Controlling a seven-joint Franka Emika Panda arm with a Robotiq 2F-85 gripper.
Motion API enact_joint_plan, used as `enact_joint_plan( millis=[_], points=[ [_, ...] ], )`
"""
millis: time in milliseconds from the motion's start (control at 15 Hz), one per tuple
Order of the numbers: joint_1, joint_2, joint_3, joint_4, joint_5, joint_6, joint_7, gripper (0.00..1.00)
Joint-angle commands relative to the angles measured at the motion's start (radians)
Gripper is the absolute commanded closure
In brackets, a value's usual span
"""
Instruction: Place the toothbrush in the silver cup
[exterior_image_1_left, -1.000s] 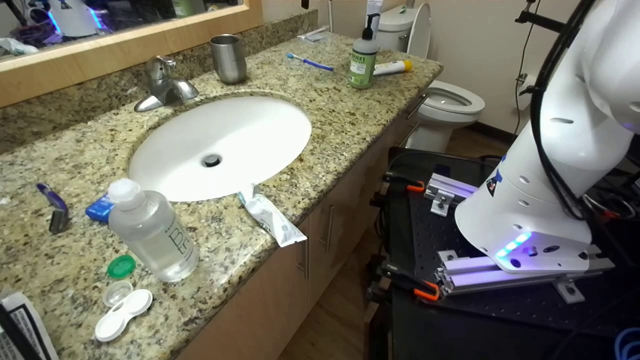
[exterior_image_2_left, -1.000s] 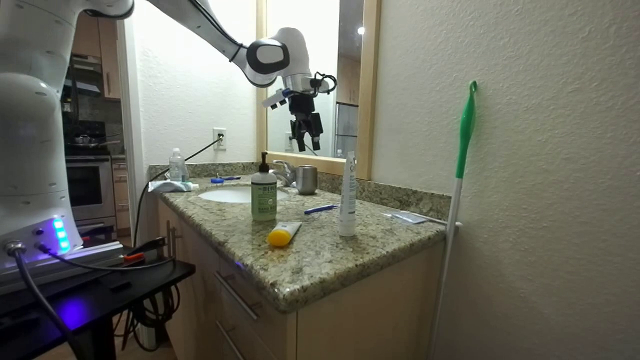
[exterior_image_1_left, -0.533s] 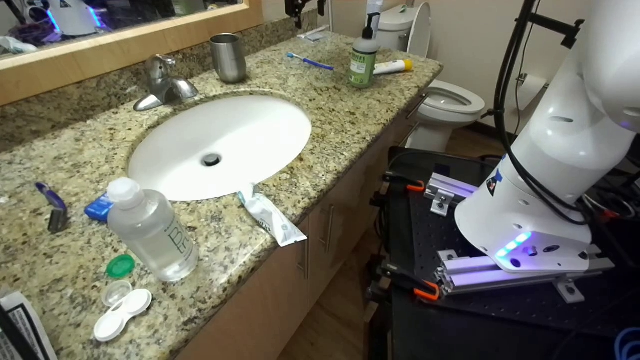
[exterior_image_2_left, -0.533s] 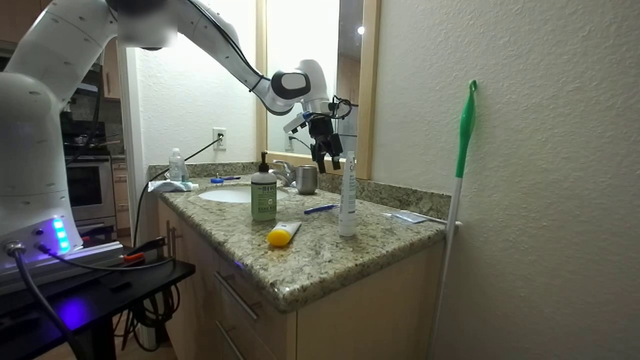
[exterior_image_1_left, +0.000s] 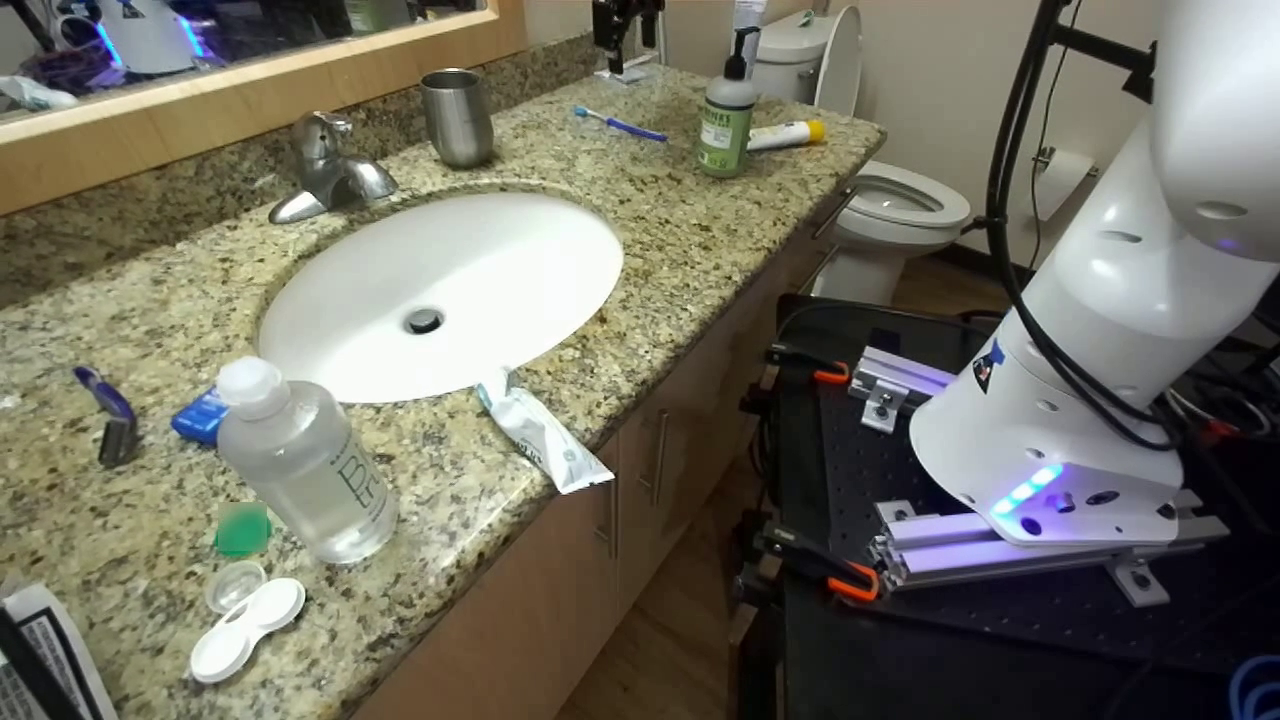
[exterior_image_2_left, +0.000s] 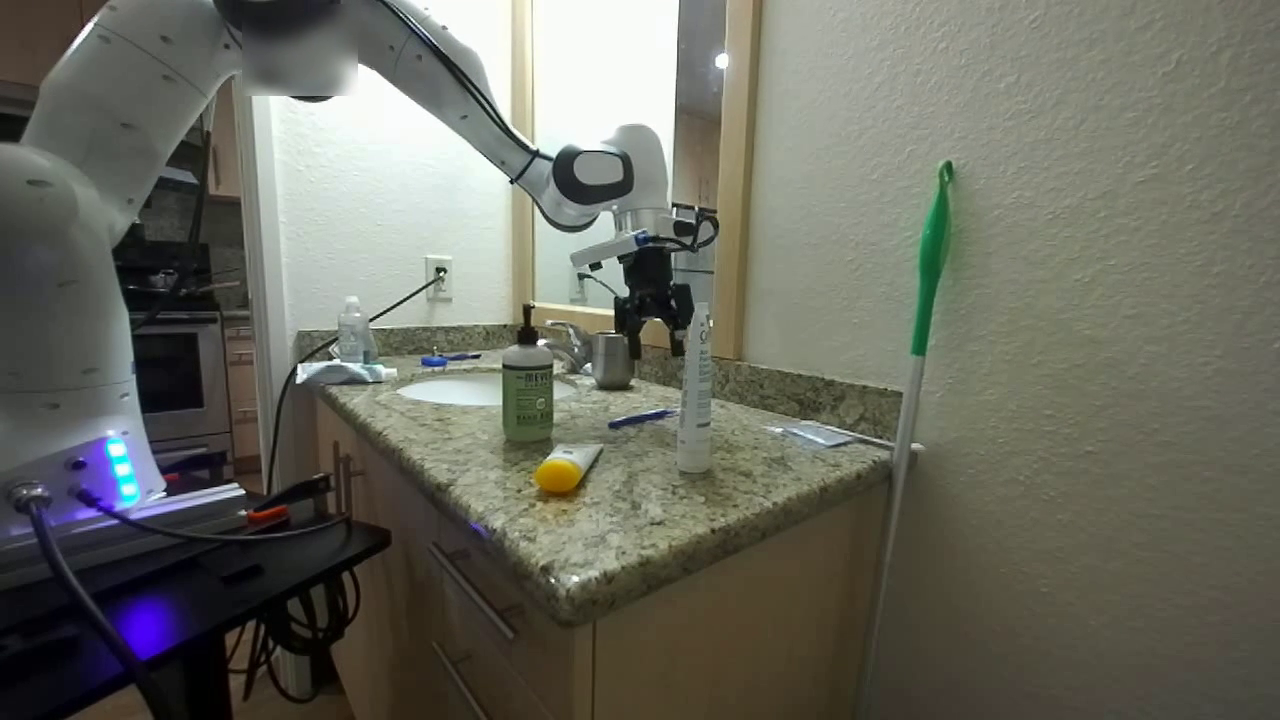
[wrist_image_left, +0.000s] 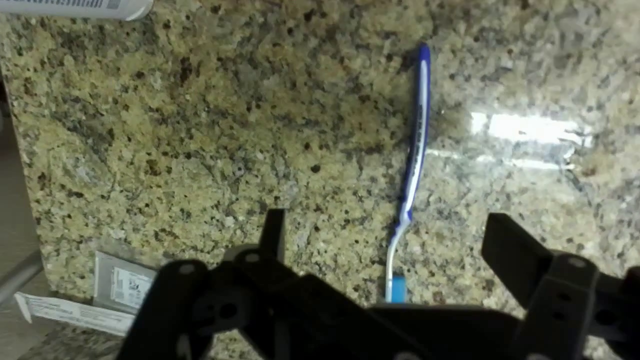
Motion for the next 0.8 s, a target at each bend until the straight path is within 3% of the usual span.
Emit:
enact_joint_plan(
  millis=[0,67,267,467,533,667,733],
  points=[
    [-0.077,0.111,0.050,0.125,0.005,-0.052,-0.079,0.00],
    [-0.065,0.044,0.045,0.047,-0.014,-0.019,-0.053,0.00],
    [-0.081,0.102,0.055,0.096,-0.017,-0.020,-0.052,0.00],
    [-0.100,0.115,0.102,0.104,0.055,0.039,-0.037,0.00],
    [-0.141,0.124,0.109,0.116,0.086,0.043,-0.067,0.00],
    [-0.156,0.156,0.105,0.151,0.096,0.003,-0.051,0.00],
    [-0.121,0.114,0.100,0.105,0.063,0.018,-0.032,0.00]
  ],
)
